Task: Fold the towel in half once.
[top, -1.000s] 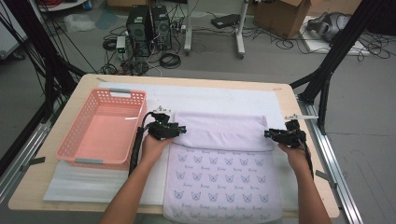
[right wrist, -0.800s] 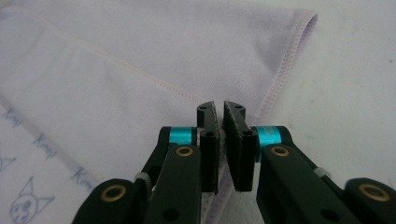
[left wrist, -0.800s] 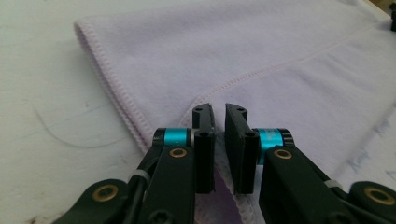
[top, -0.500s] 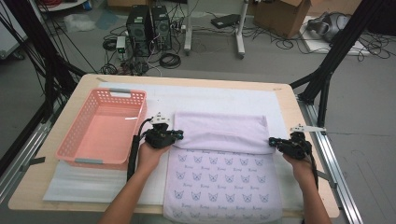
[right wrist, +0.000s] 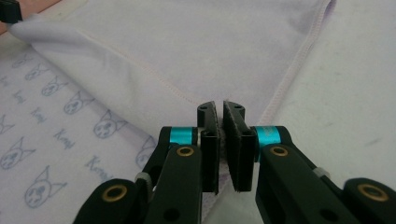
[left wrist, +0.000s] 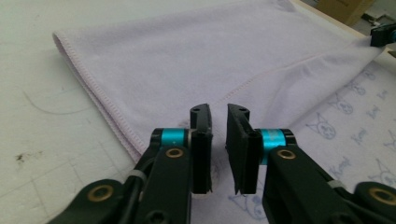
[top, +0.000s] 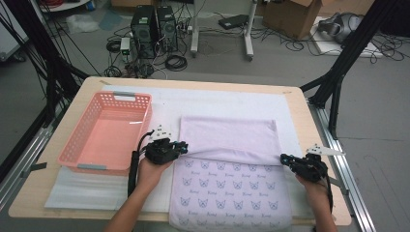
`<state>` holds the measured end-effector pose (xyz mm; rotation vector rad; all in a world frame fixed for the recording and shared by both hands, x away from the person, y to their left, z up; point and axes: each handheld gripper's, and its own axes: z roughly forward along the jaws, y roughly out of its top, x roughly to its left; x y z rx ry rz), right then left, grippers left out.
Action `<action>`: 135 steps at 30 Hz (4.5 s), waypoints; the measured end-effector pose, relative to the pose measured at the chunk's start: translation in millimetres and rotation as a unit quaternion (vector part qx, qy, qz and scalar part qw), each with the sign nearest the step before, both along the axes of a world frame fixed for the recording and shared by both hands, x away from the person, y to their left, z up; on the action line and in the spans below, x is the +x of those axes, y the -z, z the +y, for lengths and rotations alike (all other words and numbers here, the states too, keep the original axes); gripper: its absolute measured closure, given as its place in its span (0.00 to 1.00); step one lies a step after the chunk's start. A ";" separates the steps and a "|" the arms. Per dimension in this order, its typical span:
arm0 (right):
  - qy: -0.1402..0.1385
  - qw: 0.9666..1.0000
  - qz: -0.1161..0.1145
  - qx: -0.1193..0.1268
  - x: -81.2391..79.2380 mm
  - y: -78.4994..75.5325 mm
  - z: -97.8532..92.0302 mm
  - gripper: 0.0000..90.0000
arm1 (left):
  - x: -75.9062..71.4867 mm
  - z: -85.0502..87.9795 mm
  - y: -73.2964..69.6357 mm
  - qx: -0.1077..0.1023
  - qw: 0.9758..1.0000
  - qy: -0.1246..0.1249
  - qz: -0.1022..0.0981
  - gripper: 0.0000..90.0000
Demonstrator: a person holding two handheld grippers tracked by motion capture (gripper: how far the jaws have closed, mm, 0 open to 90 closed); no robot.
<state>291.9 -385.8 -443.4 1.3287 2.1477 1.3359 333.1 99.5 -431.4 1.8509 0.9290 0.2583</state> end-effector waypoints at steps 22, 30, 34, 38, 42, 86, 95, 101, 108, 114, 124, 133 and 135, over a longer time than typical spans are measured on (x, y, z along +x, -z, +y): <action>-0.005 1.000 -0.015 -0.016 -12.3 -11.4 9.7 0.94 | -9.3 0.4 16.1 0.019 0.999 -0.036 0.023 0.69; -0.003 1.000 -0.003 -0.022 -16.8 -9.4 5.3 0.94 | -16.0 2.4 14.7 0.022 1.000 -0.009 0.010 0.97; -0.009 1.000 0.001 -0.019 -23.7 -8.4 2.7 0.94 | -25.4 12.2 10.7 -0.003 1.000 -0.008 0.004 0.97; -0.014 1.000 0.008 -0.015 -30.8 -5.7 1.1 0.94 | -36.7 16.7 9.2 -0.009 1.000 -0.001 -0.001 0.97; -0.013 1.000 0.005 -0.006 -37.8 -7.0 -1.4 0.94 | -47.1 16.5 11.8 -0.009 1.000 0.005 0.002 0.97; -0.003 1.000 0.002 0.006 -147.2 -7.1 -7.0 0.71 | -147.2 41.8 10.1 -0.060 0.998 -0.012 -0.025 0.56; 0.019 1.000 -0.005 -0.022 -111.0 -6.4 7.1 0.76 | -124.1 32.3 7.3 -0.054 0.998 -0.018 -0.032 0.55; 0.023 0.999 -0.004 -0.038 -88.9 -4.6 9.2 0.76 | -99.9 27.8 10.2 -0.040 0.999 -0.023 -0.018 0.50; 0.034 0.999 -0.006 -0.031 -67.3 -6.8 4.1 0.76 | -65.2 22.3 14.5 -0.027 0.999 -0.033 -0.003 0.47; 0.026 0.999 -0.006 -0.033 -47.3 -6.7 6.5 0.76 | -37.5 21.0 13.1 -0.023 0.999 -0.033 0.009 0.46; 0.054 0.998 0.014 -0.036 4.6 -4.7 9.4 0.63 | 10.2 8.3 8.7 0.008 0.998 -0.067 0.002 0.47; 0.069 0.994 0.044 -0.077 44.0 1.3 15.5 0.58 | 40.8 3.7 15.0 0.018 0.996 -0.086 0.028 0.50; 0.068 0.993 0.049 -0.080 47.2 1.7 16.5 0.58 | 45.3 2.4 19.1 0.021 0.995 -0.091 0.035 0.50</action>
